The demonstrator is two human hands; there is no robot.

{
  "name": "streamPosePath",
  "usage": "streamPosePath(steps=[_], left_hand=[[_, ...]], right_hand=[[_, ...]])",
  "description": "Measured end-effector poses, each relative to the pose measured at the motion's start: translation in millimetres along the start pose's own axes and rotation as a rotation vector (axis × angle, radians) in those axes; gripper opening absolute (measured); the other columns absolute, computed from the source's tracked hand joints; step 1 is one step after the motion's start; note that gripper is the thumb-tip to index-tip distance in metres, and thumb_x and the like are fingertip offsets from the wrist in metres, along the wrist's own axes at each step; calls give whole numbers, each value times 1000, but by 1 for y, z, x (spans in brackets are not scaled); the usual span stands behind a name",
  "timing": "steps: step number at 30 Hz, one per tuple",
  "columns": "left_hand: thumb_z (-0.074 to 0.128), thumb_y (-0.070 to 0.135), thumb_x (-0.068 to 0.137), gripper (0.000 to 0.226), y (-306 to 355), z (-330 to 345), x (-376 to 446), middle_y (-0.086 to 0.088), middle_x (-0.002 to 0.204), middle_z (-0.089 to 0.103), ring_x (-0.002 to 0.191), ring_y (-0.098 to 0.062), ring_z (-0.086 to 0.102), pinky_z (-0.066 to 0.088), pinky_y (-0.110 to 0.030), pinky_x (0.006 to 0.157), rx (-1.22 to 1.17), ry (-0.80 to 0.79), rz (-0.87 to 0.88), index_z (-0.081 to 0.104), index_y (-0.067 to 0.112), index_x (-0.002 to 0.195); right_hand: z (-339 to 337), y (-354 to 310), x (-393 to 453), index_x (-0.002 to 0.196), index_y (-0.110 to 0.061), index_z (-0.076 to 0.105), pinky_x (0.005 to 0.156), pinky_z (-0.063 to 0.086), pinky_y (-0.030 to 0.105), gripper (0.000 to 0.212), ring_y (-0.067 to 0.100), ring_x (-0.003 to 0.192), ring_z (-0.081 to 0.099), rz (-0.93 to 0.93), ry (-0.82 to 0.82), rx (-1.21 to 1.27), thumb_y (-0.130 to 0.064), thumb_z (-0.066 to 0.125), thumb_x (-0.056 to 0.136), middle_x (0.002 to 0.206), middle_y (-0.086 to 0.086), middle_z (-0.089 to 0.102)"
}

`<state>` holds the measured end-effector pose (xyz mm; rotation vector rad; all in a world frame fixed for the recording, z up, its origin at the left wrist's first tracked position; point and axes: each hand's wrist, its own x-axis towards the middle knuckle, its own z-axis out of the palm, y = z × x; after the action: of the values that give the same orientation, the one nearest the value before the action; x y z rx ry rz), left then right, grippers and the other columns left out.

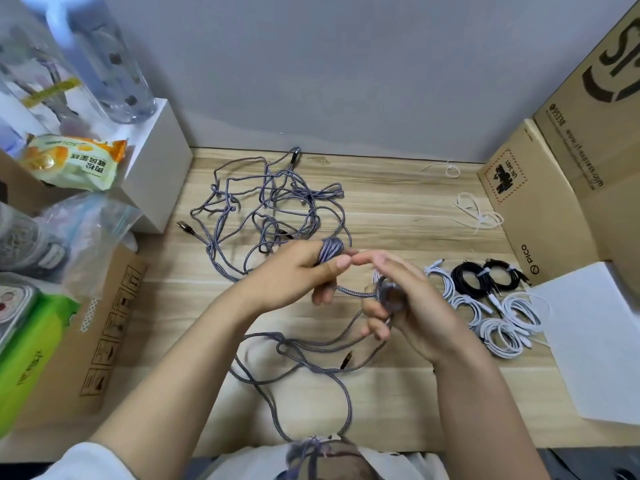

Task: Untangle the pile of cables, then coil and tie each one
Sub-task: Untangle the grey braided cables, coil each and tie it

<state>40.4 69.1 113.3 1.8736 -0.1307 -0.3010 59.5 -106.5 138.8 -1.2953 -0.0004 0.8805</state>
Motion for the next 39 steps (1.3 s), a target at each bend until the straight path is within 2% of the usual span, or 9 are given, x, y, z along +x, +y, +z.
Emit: streamPosePath(steps=[4, 10, 15, 19, 27, 29, 31, 35, 39], left_hand=[[69, 18, 82, 14, 5, -3, -2, 17, 50, 54, 53, 6, 47, 37, -11, 58, -59, 11, -31, 69, 7, 92], [75, 19, 75, 9, 6, -8, -4, 10, 45, 29, 45, -5, 25, 22, -16, 45, -31, 129, -29, 73, 11, 78], [78, 22, 75, 4, 7, -11, -5, 9, 40, 33, 42, -5, 28, 22, -21, 46, 204, 33, -115, 75, 20, 77], [73, 21, 78, 5, 10, -8, -4, 8, 39, 35, 42, -7, 30, 21, -19, 45, 374, -96, -148, 74, 16, 77], [67, 28, 73, 5, 16, -5, -6, 0, 51, 42, 49, -10, 39, 29, -24, 49, 714, -57, -113, 64, 24, 73], [69, 30, 74, 27, 19, -7, -10, 1, 48, 40, 47, -10, 38, 24, -18, 45, 747, -46, -62, 51, 25, 56], [72, 29, 73, 38, 20, -11, -14, 3, 42, 38, 44, -9, 37, 24, -17, 44, 700, -58, 24, 43, 25, 48], [68, 26, 69, 8, 25, -17, -21, 10, 41, 38, 40, -4, 33, 23, -10, 45, 375, -80, 166, 71, 20, 75], [73, 22, 68, 11, 23, -21, -21, 10, 42, 34, 43, -1, 30, 28, -13, 47, 41, 56, 212, 71, 32, 69]], right_hand=[[-6, -2, -1, 111, -19, 50, 40, 31, 19, 52, 9, 38, 28, 0, 32, 41, -50, 53, 70, 55, 1, 42], [-9, 15, 9, 112, -22, 45, 43, 41, 26, 47, 11, 39, 42, -82, 226, -353, -1, 70, 79, 56, 1, 47], [-7, 17, 10, 69, -26, 55, 51, 34, 21, 32, 3, 44, 40, -282, 473, -673, -10, 83, 67, 54, -10, 46], [2, 10, 8, 58, -34, 56, 53, 34, 16, 34, 2, 53, 46, -456, 537, -805, -14, 83, 67, 53, -11, 53], [16, -2, 8, 69, -19, 61, 49, 37, 9, 29, -2, 43, 44, -464, 250, -387, 7, 71, 75, 53, -14, 59], [13, -4, 10, 70, -19, 61, 48, 37, 10, 29, 0, 47, 45, -477, 270, -343, 8, 69, 76, 55, -13, 60], [10, -7, 13, 69, -21, 61, 48, 38, 12, 30, 3, 51, 46, -513, 340, -376, 5, 71, 76, 56, -13, 60], [0, -9, 23, 67, -24, 63, 64, 51, 29, 29, 6, 62, 58, -491, 388, -454, 3, 73, 74, 63, -10, 64], [2, -4, 27, 65, -25, 65, 60, 43, 13, 32, -4, 57, 53, -415, 263, -498, 3, 67, 80, 59, -12, 62]])
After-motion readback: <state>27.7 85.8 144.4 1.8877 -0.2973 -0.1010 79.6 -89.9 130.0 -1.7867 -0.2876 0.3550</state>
